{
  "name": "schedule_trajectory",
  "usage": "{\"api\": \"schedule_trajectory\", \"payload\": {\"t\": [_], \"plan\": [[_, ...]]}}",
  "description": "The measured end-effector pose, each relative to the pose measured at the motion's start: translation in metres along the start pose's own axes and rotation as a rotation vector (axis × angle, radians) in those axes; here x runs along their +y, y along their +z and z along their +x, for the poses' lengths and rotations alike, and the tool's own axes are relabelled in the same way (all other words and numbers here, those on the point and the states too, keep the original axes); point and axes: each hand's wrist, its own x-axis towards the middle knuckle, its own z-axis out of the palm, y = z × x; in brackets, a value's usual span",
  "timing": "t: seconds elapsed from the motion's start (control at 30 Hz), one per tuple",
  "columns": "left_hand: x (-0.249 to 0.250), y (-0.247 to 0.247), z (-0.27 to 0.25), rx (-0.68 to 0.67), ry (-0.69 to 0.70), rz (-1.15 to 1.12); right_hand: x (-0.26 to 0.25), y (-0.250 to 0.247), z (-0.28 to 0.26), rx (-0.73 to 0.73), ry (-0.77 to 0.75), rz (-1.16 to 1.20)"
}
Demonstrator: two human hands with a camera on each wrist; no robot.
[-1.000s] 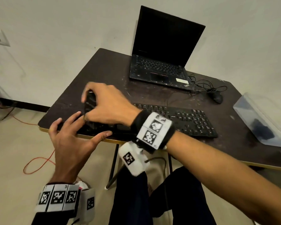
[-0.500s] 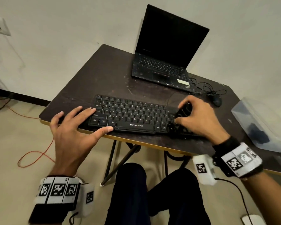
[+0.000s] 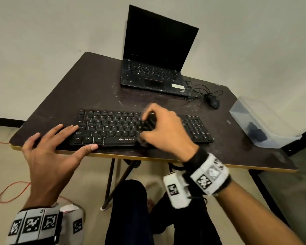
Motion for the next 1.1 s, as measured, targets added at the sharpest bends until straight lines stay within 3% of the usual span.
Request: {"api": "schedule_trajectory", "payload": {"t": [0.17,0.33,0.47,0.63,0.87,1.1], "plan": [[-0.006,0.002,0.002,-0.050,-0.077,0.000,0.125,-0.079,-0.012,0.191,0.374,-0.094],[-0.013,0.000,0.003,-0.097,-0.120,0.028,0.176,-0.108,-0.006,0.234,0.462,-0.179],[-0.033,0.005,0.002,-0.177,-0.094,0.040,0.165,-0.092,0.012,0.222,0.396,-0.211],[-0.031,0.008,0.001,-0.120,-0.155,-0.053,0.130,-0.066,0.033,0.108,0.220,-0.105],[-0.030,0.008,0.000,-0.122,-0.155,-0.057,0.149,-0.100,0.061,0.211,0.413,-0.217],[-0.035,0.011,0.001,-0.123,-0.116,-0.119,0.097,-0.053,0.082,0.007,0.178,-0.077]]}}
